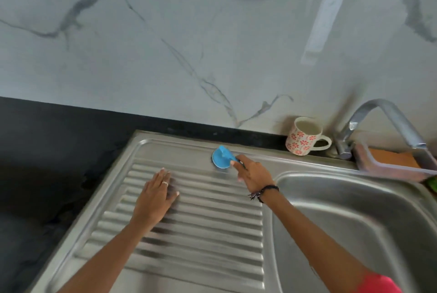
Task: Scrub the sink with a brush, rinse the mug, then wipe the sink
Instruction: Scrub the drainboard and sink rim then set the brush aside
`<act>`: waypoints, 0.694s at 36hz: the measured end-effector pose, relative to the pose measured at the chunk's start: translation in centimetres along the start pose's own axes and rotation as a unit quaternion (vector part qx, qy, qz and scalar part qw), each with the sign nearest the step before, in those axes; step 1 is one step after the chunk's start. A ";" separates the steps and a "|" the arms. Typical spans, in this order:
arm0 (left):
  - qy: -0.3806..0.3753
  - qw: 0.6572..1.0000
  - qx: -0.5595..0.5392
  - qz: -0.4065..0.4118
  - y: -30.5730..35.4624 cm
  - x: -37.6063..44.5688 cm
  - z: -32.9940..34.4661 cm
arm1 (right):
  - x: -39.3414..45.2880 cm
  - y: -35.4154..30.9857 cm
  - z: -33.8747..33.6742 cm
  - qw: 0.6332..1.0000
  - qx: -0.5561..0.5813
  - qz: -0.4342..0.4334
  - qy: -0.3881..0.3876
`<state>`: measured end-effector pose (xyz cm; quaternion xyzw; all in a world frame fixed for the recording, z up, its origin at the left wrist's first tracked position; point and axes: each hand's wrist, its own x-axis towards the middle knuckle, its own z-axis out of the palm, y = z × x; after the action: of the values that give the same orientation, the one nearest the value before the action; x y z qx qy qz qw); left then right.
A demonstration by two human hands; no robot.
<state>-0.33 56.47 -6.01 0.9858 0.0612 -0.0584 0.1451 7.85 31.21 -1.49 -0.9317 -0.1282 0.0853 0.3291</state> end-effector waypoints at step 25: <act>-0.055 0.994 -0.059 -0.074 -5.0 3.8 -3.2 | 12.3 -13.8 9.7 0.979 -0.153 -0.084 -0.106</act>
<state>3.03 62.56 -4.84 0.9634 0.1296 -0.1196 0.2016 14.73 50.90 -1.09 -0.9425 -0.2515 0.1353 0.1735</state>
